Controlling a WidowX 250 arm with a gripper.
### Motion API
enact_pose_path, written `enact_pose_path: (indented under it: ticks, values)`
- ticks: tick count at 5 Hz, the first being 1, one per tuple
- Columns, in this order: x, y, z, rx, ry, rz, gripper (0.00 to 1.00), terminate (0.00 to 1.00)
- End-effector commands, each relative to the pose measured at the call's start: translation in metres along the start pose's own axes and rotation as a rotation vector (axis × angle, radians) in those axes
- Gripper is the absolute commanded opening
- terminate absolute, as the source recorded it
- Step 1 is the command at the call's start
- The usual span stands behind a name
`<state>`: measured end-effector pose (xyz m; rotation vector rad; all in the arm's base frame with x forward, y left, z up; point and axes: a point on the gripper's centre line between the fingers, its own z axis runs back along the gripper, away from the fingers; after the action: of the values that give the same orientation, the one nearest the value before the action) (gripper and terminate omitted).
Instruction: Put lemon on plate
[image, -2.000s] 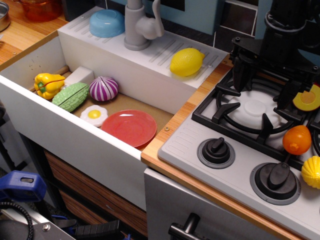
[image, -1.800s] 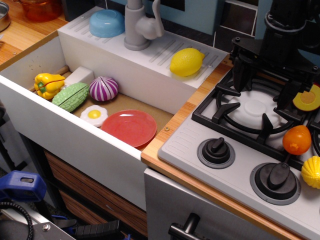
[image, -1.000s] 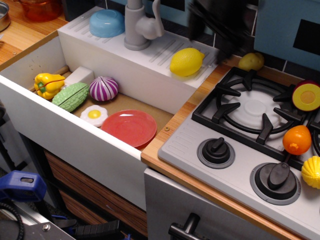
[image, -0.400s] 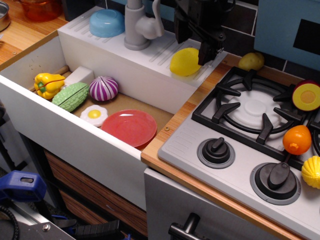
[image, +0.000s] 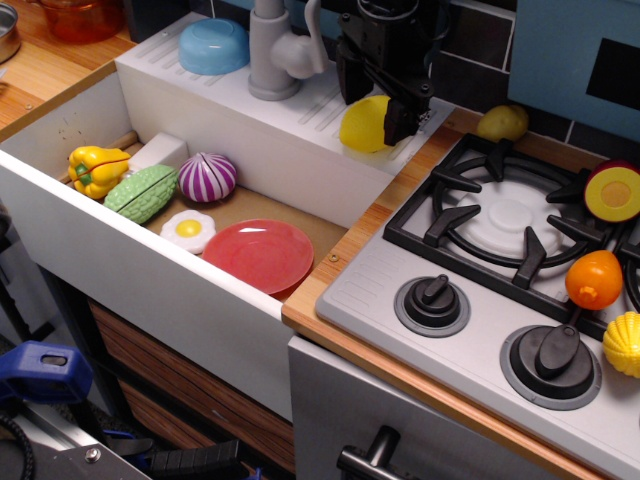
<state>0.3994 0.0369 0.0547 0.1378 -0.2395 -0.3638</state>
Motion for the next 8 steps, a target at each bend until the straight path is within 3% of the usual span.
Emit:
enact_pose_path:
  ticks: [1, 5, 6, 7, 8]
  values:
    - [0.012, 0.013, 0.007, 0.019, -0.054, -0.01, 1.0, 0.0]
    - [0.017, 0.019, -0.029, -0.019, -0.103, -0.01, 1.0, 0.0]
    - [0.016, 0.013, -0.018, -0.012, -0.069, 0.015, 0.0, 0.0]
    - [0.004, 0.01, -0.003, 0.019, -0.045, 0.035, 0.0, 0.0]
    - [-0.024, 0.012, 0.013, 0.08, -0.009, 0.064, 0.0, 0.0]
